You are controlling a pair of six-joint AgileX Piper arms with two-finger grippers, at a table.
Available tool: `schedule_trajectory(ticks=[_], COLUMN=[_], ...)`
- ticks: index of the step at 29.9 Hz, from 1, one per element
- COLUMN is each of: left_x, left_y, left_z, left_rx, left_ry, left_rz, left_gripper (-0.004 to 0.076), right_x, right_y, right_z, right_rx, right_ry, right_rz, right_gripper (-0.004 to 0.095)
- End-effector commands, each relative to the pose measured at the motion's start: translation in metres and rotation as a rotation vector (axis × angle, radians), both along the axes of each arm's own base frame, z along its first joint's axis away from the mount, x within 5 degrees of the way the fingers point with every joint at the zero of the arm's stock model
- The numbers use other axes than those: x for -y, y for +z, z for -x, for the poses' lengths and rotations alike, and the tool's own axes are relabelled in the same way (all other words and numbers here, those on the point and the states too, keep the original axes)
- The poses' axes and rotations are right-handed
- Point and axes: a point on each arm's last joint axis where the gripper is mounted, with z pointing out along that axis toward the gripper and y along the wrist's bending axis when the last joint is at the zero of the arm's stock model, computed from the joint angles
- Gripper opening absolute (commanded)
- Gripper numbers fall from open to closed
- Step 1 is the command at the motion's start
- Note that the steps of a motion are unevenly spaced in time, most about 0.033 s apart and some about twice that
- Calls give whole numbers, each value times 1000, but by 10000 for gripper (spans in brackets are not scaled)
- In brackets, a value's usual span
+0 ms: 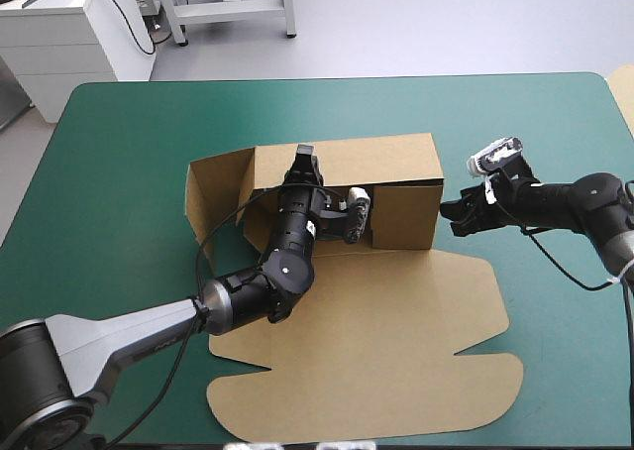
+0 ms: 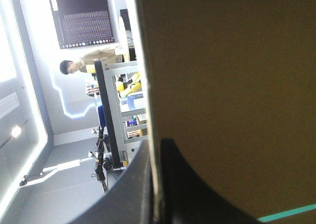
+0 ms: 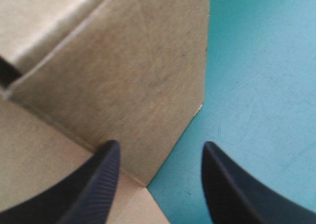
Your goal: Fold the box
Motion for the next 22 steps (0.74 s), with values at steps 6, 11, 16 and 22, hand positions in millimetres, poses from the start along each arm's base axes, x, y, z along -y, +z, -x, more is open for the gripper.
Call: schedule_trajectory(ticks=[6,11,16,22], left_x=[-4,-4,-4,-3], left_y=[23,23,23,23], left_z=[1,1,1,1], left_rx=[85,84,84,81], left_ry=[3,1,1,0], left_rz=[12,12,12,13], left_gripper=[-8,-8,-8,-8], right_x=[-8,-10,-3,-3], right_y=[24,25,33,45], right_z=[9,13,22,36], right_rx=[25,11,10,-31], right_ry=[60,88,58,63], right_rz=[-66,-72,18,36], right_gripper=[812,813,812,813])
